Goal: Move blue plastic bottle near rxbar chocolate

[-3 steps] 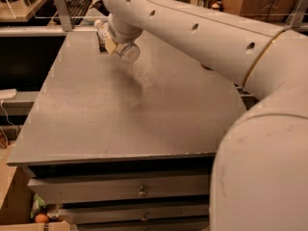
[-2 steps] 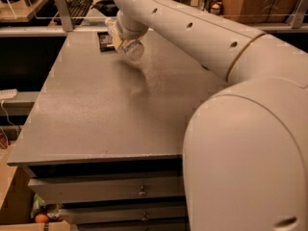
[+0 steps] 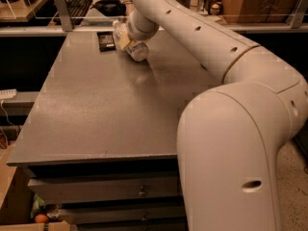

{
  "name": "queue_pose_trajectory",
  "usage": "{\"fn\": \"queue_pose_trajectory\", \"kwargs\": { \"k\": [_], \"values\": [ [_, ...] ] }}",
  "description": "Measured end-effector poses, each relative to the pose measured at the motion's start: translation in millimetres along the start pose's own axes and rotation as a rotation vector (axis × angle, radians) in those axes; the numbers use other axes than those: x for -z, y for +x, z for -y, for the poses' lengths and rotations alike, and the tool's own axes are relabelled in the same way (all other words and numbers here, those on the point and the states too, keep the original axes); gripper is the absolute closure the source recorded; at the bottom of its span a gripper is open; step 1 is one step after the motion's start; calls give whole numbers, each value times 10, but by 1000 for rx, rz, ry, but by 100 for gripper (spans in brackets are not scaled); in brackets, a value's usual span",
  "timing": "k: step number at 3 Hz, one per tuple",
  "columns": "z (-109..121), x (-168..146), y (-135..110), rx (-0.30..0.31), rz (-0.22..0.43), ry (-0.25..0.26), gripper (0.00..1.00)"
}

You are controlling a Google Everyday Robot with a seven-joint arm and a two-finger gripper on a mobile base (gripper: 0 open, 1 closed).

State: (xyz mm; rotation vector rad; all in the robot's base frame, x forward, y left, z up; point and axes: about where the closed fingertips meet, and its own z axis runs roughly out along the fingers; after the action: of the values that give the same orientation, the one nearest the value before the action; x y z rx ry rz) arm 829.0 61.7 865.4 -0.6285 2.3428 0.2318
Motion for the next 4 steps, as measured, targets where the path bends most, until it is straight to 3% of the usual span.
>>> {"fn": "queue_pose_trajectory", "kwargs": {
  "k": [1,3,4],
  "values": [
    [-17,-115,-36,5,-1,-76,61],
    [-34,-149,-59,9,-6,-106,15],
    [-59,-162,-75,17,-10,-138,0]
  ]
}}
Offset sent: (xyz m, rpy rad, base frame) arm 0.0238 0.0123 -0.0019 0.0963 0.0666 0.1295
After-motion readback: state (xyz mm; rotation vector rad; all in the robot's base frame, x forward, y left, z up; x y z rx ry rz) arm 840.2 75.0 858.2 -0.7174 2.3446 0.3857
